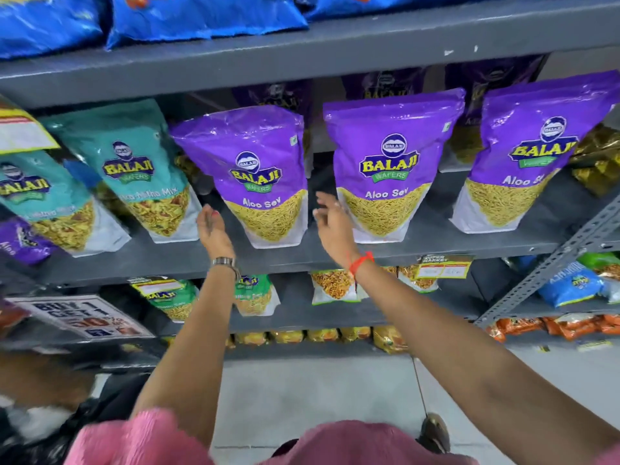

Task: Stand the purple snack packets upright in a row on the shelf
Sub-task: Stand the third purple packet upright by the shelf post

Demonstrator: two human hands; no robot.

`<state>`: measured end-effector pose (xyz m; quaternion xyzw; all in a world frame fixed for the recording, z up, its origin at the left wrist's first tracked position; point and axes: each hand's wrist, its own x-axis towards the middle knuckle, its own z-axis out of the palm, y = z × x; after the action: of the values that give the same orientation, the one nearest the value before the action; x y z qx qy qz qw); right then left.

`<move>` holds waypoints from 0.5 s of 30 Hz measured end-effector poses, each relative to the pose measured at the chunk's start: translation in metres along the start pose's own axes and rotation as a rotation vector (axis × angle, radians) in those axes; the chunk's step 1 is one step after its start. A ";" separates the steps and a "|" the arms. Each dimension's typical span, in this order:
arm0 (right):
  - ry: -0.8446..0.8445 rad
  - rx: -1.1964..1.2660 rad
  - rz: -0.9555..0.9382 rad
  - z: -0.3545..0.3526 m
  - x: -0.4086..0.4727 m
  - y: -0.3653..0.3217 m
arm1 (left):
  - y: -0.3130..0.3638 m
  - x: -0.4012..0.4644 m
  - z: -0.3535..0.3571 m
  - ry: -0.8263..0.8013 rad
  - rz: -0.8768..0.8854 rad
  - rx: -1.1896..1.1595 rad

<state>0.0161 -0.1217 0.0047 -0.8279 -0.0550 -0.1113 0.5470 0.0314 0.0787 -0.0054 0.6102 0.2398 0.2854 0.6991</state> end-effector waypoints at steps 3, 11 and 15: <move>0.014 -0.007 0.023 0.004 0.016 -0.010 | 0.003 0.023 -0.009 -0.169 -0.066 0.141; 0.040 -0.001 0.044 0.015 0.037 -0.016 | 0.002 0.040 -0.017 -0.367 -0.005 0.229; 0.108 0.046 0.055 0.017 0.033 -0.021 | 0.008 0.036 -0.015 -0.298 -0.089 0.147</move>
<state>0.0454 -0.0987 0.0249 -0.8092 -0.0053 -0.1394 0.5707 0.0466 0.1151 0.0011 0.6840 0.1807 0.1423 0.6923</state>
